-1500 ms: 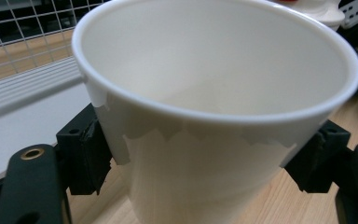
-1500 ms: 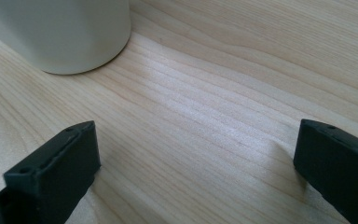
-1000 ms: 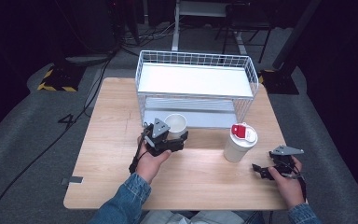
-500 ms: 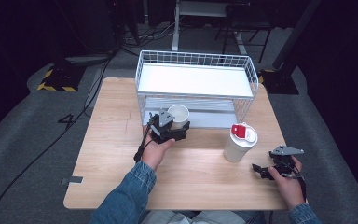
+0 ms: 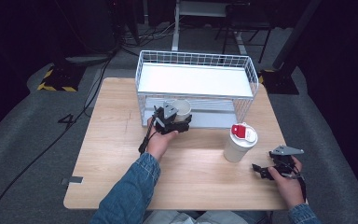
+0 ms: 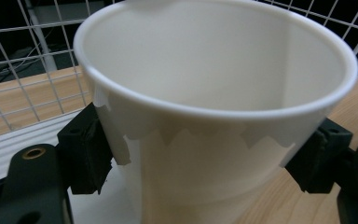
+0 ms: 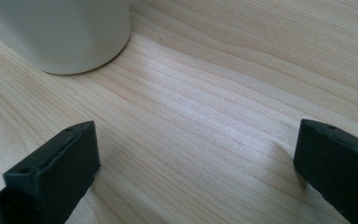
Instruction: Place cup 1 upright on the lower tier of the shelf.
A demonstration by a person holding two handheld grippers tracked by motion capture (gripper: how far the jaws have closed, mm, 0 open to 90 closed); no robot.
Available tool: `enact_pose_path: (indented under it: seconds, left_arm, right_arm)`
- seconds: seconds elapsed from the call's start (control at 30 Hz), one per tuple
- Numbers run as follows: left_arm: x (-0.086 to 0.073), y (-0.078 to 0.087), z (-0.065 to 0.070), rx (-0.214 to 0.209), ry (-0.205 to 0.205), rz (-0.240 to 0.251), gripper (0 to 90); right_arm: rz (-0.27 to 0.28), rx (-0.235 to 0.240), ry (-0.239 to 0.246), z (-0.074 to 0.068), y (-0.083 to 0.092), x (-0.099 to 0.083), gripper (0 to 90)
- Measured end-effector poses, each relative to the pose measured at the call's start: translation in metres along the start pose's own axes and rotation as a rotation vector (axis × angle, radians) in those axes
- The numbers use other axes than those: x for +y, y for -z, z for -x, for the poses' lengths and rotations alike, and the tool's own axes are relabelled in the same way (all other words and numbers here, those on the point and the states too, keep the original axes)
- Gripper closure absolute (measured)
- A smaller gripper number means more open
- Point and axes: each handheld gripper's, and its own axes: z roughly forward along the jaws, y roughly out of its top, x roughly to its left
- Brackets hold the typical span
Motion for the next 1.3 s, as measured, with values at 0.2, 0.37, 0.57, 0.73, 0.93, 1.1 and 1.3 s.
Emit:
enact_pose_path:
  seconds: [0.2,0.37,0.57,0.73,0.93,1.1,1.3]
  left_arm:
    - [-0.003,-0.014,-0.007,0.03,-0.006,-0.012,21.0]
    - [-0.003,-0.023,-0.012,0.048,-0.014,-0.003,21.0]
    - [-0.003,-0.034,-0.015,0.048,0.012,0.017,21.0]
    - [-0.004,-0.044,-0.017,0.062,0.028,0.024,20.9]
    - [-0.001,-0.052,-0.016,0.052,0.012,0.031,20.9]
    - [-0.001,-0.062,-0.013,0.046,0.001,0.021,20.9]
    - [-0.003,-0.068,-0.01,0.075,0.017,0.007,19.2]
  right_arm:
    - [0.0,0.0,0.0,0.0,0.0,0.0,0.3]
    - [0.0,0.0,0.001,0.0,0.0,0.0,0.3]
    - [0.0,0.0,0.0,0.0,0.0,0.0,0.3]
    - [0.0,0.0,0.0,0.0,0.0,0.0,0.3]
    - [0.0,0.0,0.0,0.0,0.0,0.0,0.3]
    - [0.0,0.0,0.0,0.0,0.0,0.0,0.3]
    - [-0.001,-0.001,-0.001,0.0,0.0,0.0,0.3]
